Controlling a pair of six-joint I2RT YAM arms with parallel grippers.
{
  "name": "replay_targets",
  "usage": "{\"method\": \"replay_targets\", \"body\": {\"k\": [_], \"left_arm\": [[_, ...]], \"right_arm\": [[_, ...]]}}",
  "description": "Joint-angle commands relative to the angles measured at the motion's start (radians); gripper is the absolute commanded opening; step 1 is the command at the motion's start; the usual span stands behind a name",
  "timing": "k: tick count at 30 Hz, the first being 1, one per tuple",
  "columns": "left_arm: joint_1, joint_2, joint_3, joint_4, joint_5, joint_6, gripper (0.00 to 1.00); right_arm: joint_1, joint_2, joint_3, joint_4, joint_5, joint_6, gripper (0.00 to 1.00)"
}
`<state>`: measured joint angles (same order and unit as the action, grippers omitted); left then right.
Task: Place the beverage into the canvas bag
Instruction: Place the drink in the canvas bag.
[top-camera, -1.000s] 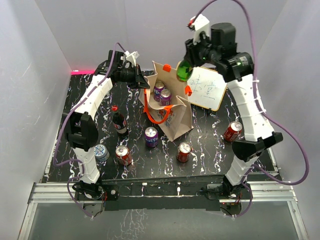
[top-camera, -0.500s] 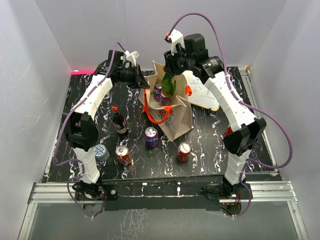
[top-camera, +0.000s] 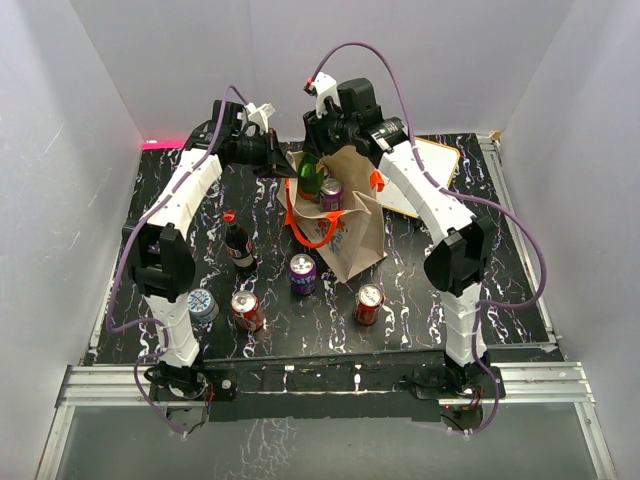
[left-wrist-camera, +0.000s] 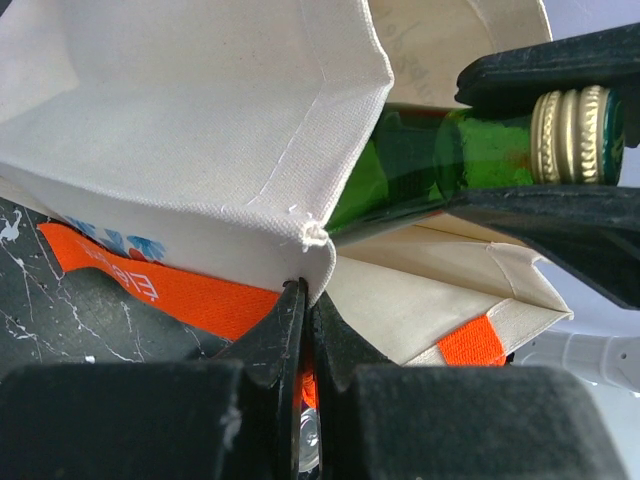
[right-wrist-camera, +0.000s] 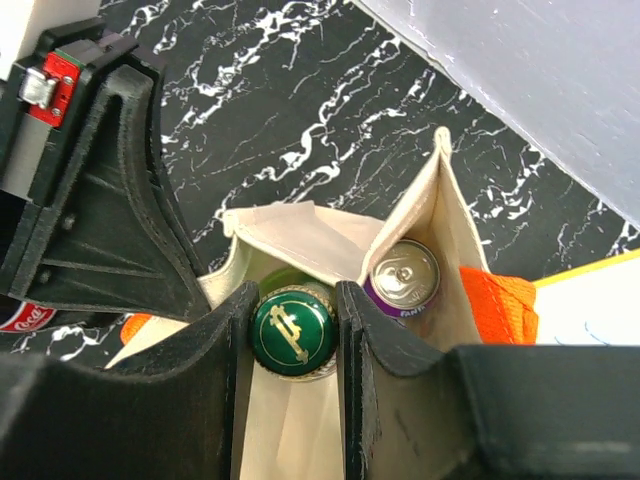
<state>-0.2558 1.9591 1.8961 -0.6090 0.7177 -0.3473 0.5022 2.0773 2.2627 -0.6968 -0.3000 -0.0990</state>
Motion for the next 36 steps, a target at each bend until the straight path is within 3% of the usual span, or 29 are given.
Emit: {"method": "replay_targets", "body": {"k": [1, 5, 11, 23, 36], "left_arm": [[0.016, -0.018, -0.006, -0.041, 0.044, 0.000, 0.00], [0.023, -0.013, -0.003, -0.037, 0.056, -0.002, 0.00], [0.036, -0.006, -0.001, -0.039, 0.080, -0.004, 0.00], [0.064, 0.014, -0.008, -0.041, 0.150, -0.019, 0.00], [0.072, 0.072, 0.045, -0.007, 0.175, -0.072, 0.01]], "right_arm": [[0.011, -0.025, 0.092, 0.233, -0.045, 0.063, 0.08], [0.023, 0.002, 0.112, 0.252, -0.043, 0.074, 0.08], [0.024, -0.015, -0.033, 0.400, -0.025, 0.062, 0.08], [0.018, -0.097, -0.481, 0.998, -0.169, -0.068, 0.08], [0.007, -0.189, -0.551, 1.053, -0.196, -0.035, 0.08]]}}
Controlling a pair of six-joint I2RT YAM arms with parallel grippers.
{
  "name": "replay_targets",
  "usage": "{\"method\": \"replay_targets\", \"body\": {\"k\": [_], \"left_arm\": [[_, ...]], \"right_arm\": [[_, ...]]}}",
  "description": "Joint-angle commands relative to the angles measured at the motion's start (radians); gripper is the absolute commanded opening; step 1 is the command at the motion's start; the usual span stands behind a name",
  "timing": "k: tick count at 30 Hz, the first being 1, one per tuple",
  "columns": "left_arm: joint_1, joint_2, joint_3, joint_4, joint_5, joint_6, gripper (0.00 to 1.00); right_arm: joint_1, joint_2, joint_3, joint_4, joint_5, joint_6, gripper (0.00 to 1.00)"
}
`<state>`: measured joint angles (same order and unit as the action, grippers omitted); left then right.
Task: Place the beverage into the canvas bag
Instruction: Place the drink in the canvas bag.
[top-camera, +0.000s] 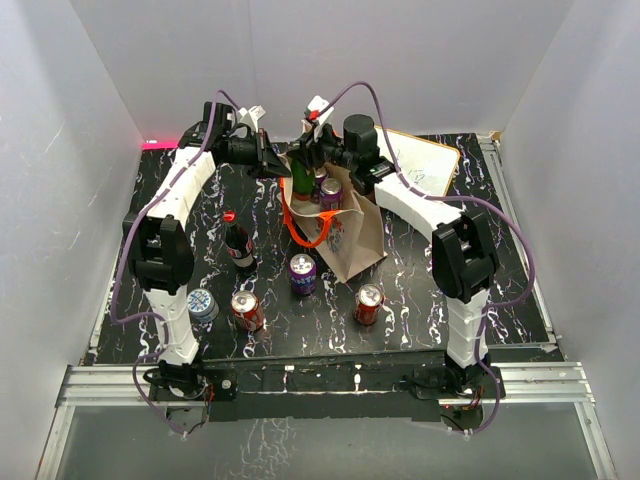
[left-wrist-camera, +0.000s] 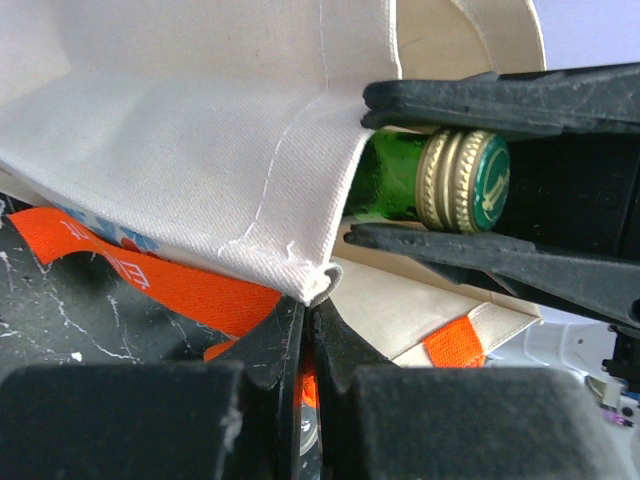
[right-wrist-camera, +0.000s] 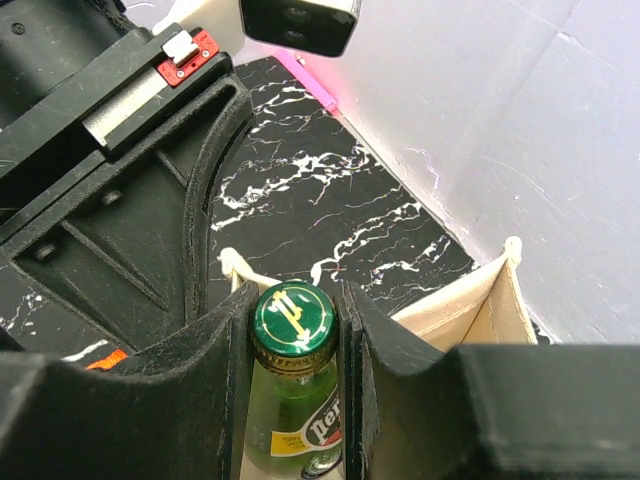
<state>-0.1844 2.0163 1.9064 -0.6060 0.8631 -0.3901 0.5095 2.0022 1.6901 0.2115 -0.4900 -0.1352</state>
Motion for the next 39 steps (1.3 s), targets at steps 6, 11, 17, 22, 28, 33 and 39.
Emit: {"method": "replay_targets", "body": {"k": [6, 11, 17, 22, 28, 33, 39], "left_arm": [[0.000, 0.017, 0.031, 0.006, 0.024, -0.049, 0.01], [0.000, 0.011, 0.025, 0.018, 0.023, -0.062, 0.01], [0.000, 0.006, 0.022, 0.020, 0.020, -0.064, 0.01], [0.000, 0.002, 0.020, 0.019, 0.020, -0.061, 0.01], [0.000, -0.006, 0.014, 0.021, 0.038, -0.063, 0.00], [0.002, -0.007, 0.013, 0.027, 0.062, -0.071, 0.00], [0.011, -0.003, 0.013, 0.028, 0.068, -0.072, 0.00]], "right_arm": [[-0.001, -0.173, 0.023, 0.093, 0.003, 0.003, 0.08], [-0.001, -0.213, -0.028, 0.084, 0.023, -0.012, 0.08], [0.000, -0.235, -0.070, 0.084, 0.039, -0.014, 0.08], [-0.001, -0.182, -0.059, 0.092, 0.059, -0.006, 0.08], [-0.001, -0.112, -0.029, 0.121, 0.073, -0.006, 0.08], [0.000, -0.079, -0.047, 0.165, 0.073, -0.014, 0.08], [-0.001, -0.031, -0.017, 0.185, 0.073, 0.003, 0.08]]}}
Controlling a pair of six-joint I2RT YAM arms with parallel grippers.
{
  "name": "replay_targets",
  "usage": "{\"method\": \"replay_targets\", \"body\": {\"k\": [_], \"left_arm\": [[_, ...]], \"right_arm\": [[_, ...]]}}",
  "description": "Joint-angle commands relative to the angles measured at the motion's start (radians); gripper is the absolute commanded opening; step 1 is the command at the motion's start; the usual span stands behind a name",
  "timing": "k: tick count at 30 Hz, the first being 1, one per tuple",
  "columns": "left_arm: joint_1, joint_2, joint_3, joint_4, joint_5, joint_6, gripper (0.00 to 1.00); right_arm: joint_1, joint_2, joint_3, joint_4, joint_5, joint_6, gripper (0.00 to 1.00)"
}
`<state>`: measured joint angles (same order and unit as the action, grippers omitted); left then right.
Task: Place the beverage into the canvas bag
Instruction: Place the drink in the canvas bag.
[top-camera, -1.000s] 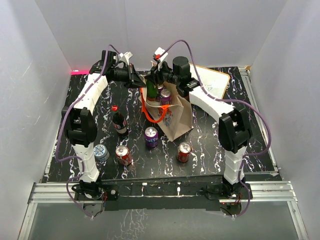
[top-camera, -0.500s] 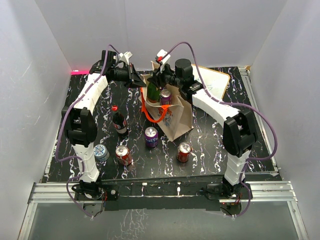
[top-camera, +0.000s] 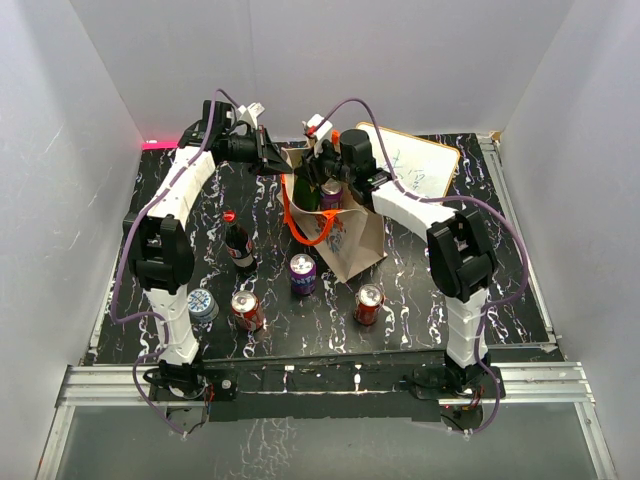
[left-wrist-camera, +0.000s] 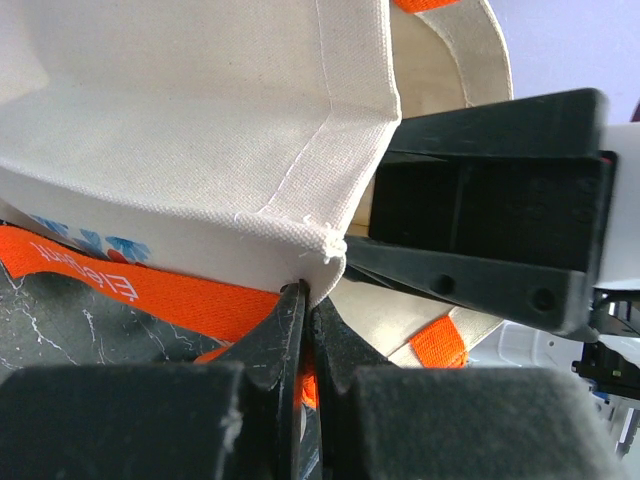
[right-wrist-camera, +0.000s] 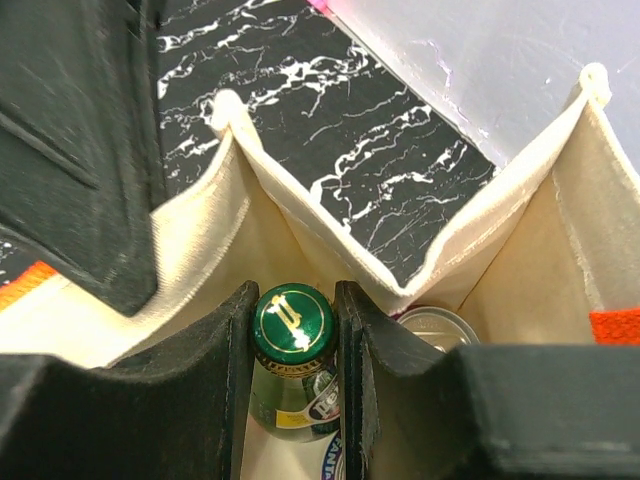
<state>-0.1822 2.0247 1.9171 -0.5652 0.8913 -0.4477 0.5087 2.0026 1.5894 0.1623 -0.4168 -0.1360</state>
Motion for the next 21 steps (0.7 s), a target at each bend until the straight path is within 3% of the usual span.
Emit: {"method": "replay_targets", "body": {"k": [1, 21], "left_arm": [[0.009, -0.012, 0.002, -0.014, 0.040, -0.014, 0.00], [0.013, 0.014, 0.023, -0.049, 0.052, 0.021, 0.01]], "right_arm": [[0.001, -0.023, 0.087, 0.241, 0.002, 0.005, 0.08], [-0.001, 0.080, 0.086, 0.410, -0.005, 0.061, 0.08]]}}
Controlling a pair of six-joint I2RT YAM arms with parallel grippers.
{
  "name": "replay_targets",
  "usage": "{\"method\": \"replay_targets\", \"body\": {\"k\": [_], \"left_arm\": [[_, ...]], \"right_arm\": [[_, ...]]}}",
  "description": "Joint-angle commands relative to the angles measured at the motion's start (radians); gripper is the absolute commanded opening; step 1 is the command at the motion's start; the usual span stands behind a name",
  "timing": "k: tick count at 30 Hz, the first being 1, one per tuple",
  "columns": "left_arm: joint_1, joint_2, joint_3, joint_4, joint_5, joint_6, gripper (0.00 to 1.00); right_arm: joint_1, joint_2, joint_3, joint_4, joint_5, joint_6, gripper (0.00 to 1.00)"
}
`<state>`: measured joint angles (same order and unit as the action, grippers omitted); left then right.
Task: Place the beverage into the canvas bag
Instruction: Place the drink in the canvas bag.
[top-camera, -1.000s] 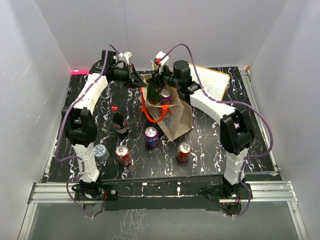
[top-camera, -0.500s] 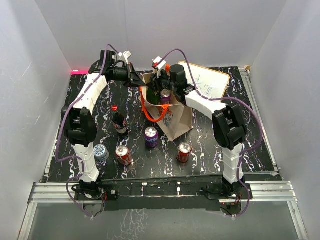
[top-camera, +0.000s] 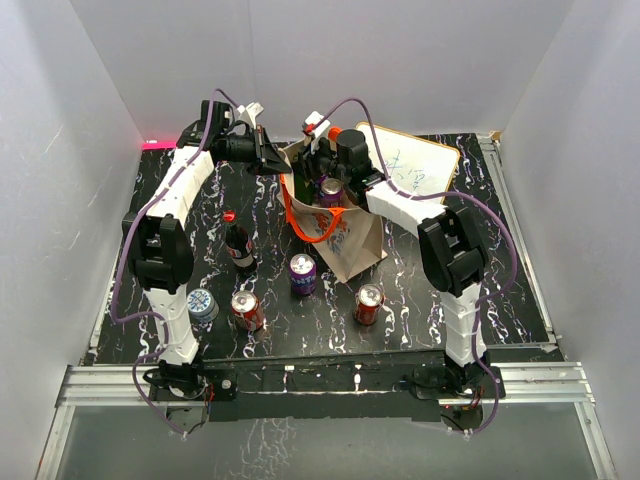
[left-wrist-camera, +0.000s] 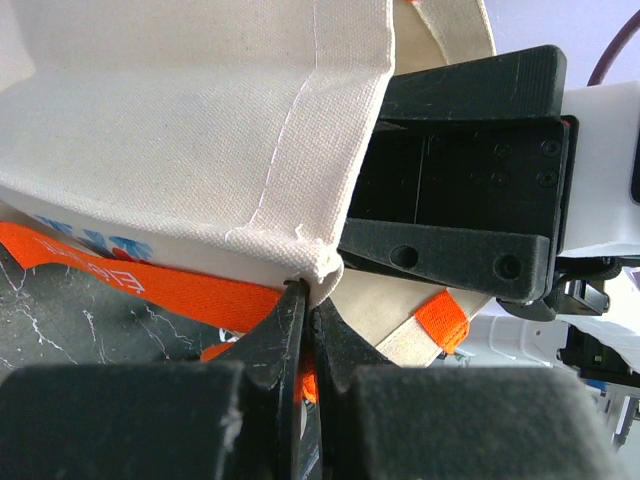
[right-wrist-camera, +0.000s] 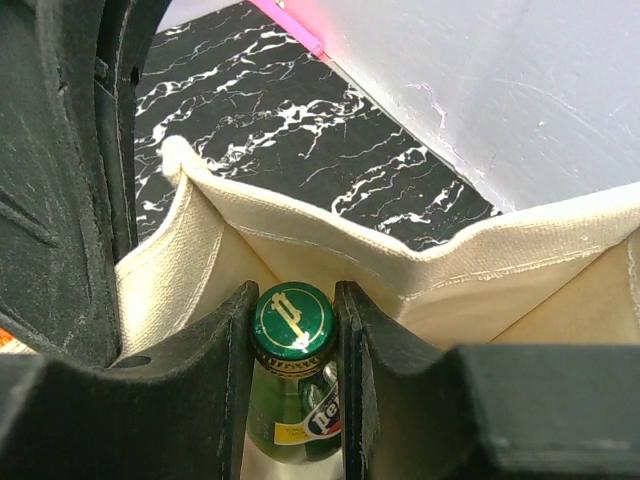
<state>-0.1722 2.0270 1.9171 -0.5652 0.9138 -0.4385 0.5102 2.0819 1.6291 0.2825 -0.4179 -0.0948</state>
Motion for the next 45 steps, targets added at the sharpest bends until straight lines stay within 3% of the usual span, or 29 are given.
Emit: {"method": "replay_targets", "body": {"k": [1, 11, 18, 23, 32, 45], "left_arm": [[0.004, 0.013, 0.024, -0.051, 0.030, 0.013, 0.00], [0.010, 0.014, 0.021, -0.047, 0.036, 0.017, 0.00], [0.011, 0.010, 0.015, -0.044, 0.037, 0.017, 0.00], [0.011, 0.010, 0.012, -0.044, 0.035, 0.018, 0.00], [0.011, 0.009, 0.009, -0.032, 0.033, 0.014, 0.00], [0.011, -0.009, -0.013, -0.027, 0.028, 0.012, 0.00]], "right_arm": [[-0.003, -0.001, 0.036, 0.291, -0.006, 0.020, 0.08], [-0.008, -0.060, -0.113, 0.248, -0.004, -0.030, 0.08], [-0.009, -0.045, -0.124, 0.182, 0.026, -0.054, 0.10], [-0.010, -0.014, -0.097, 0.128, 0.042, -0.063, 0.16], [-0.009, 0.002, -0.087, 0.055, 0.048, -0.108, 0.39], [-0.008, 0.017, -0.076, 0.010, 0.038, -0.099, 0.54]]}}
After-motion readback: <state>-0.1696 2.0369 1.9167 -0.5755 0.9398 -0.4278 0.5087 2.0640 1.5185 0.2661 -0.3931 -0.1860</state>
